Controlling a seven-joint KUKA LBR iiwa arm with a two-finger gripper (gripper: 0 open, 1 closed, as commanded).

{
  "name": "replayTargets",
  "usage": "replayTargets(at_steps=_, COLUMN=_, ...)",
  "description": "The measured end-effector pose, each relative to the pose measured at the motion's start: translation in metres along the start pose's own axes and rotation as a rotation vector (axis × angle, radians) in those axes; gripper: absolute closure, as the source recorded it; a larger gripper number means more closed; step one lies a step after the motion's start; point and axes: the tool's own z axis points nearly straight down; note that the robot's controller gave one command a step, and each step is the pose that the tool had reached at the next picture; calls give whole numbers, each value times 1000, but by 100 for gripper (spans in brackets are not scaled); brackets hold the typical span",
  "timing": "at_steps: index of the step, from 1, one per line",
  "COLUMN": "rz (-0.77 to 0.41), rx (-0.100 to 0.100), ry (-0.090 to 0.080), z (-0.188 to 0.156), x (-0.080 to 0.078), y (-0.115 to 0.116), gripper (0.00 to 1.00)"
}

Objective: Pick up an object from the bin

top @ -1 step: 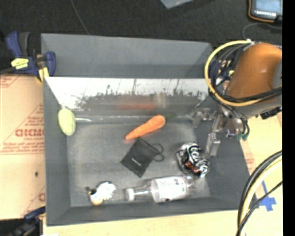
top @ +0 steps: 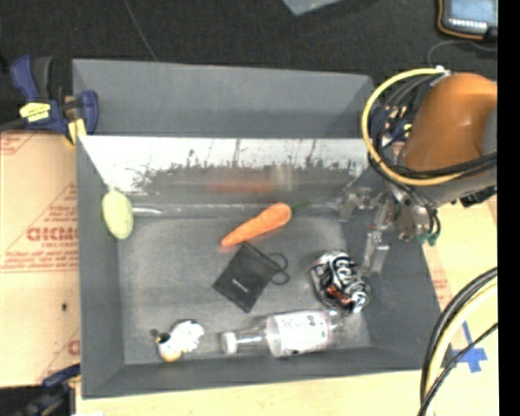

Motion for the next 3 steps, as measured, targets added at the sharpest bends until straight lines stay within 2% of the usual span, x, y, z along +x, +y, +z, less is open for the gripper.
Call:
replayTargets(at_steps=1, rz=32, rx=0, ry=-5, z=39, x=13, y=-5, gripper=0)
replayTargets(at_steps=2, rz=-65, rx=0, ry=3, z=66, x=21, y=-8, gripper=0)
replayTargets(at_steps=3, rz=-119, rx=0, ry=-8, z=87, x=23, y=-8, gripper=0)
